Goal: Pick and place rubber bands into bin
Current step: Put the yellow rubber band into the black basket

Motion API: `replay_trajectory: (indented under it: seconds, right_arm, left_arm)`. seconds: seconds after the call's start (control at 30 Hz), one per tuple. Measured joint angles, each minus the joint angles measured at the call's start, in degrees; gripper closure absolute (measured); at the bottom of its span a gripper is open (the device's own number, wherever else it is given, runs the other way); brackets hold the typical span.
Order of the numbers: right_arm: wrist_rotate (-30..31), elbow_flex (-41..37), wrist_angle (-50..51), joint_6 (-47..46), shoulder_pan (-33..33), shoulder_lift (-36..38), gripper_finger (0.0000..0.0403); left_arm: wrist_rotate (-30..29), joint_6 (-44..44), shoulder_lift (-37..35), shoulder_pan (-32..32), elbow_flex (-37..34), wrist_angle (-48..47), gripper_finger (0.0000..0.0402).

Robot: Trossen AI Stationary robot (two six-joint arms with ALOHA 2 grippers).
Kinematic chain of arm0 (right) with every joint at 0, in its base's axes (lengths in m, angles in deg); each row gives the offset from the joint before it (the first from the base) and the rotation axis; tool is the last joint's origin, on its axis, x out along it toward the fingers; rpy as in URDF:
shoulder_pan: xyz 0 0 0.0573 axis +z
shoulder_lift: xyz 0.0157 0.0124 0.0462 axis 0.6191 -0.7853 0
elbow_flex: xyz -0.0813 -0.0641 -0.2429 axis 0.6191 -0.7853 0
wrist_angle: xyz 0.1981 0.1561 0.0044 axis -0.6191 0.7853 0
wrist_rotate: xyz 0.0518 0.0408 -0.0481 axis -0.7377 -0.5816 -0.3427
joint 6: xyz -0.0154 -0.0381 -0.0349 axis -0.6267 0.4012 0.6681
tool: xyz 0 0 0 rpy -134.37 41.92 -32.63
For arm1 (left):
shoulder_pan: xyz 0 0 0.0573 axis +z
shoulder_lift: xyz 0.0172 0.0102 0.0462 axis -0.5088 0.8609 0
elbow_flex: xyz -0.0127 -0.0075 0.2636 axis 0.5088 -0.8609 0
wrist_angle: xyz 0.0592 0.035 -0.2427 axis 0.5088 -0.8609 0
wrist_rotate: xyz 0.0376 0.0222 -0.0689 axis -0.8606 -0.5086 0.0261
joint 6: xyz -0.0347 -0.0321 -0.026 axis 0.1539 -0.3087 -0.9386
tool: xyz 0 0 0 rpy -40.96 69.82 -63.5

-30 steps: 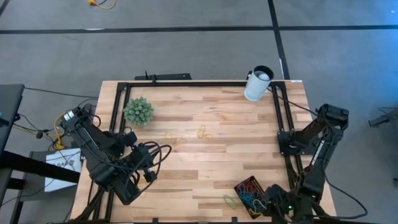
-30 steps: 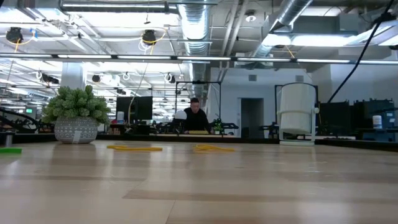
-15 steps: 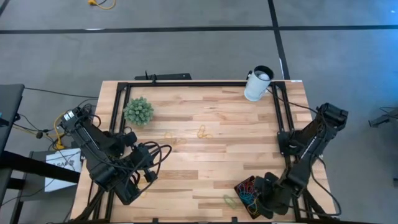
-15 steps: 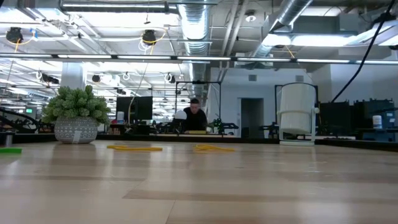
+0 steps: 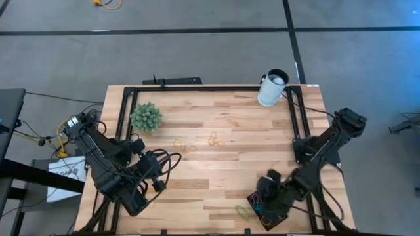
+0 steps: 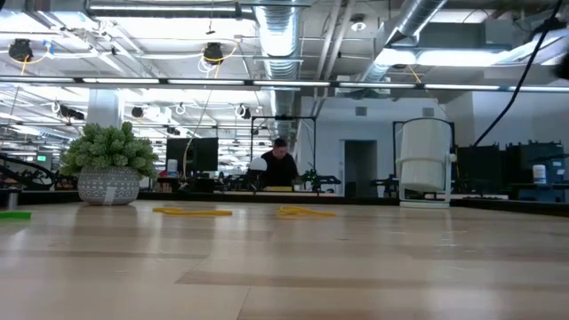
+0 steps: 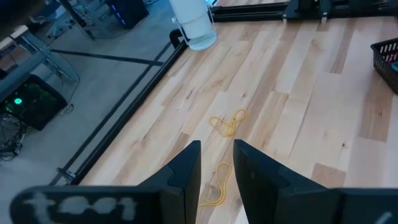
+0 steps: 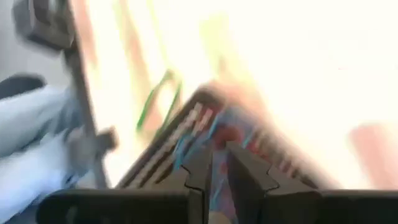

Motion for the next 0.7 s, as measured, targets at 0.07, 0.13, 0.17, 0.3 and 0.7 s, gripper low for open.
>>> replay_trajectory:
  seconds: [0.07,0.13,0.17,0.3,0.7]
  right_arm:
    - [2.7,0.0,-1.3,3.6,-2.7,0.0,0.0361]
    - [4.1,0.0,-2.9,7.0,-5.7,0.0,0.0361]
    - [4.8,0.0,-3.9,9.4,-7.4,0.0,0.0361]
    - [5.9,0.0,-8.0,22.0,-15.1,0.0,0.0361]
    - [-4.4,0.0,-21.7,47.1,-37.1,-8.9,0.0361]
  left_arm:
    - [0.0,0.0,0.0,0.0,0.0,0.1,0.0317]
    - [0.1,0.0,0.0,0.0,0.0,0.1,0.0317]
    - [0.2,0.0,0.0,0.0,0.0,0.1,0.0317]
    - [0.2,0.0,0.0,0.0,0.0,0.1,0.0317]
    - [0.8,-0.1,0.0,0.0,0.0,0.3,0.0317]
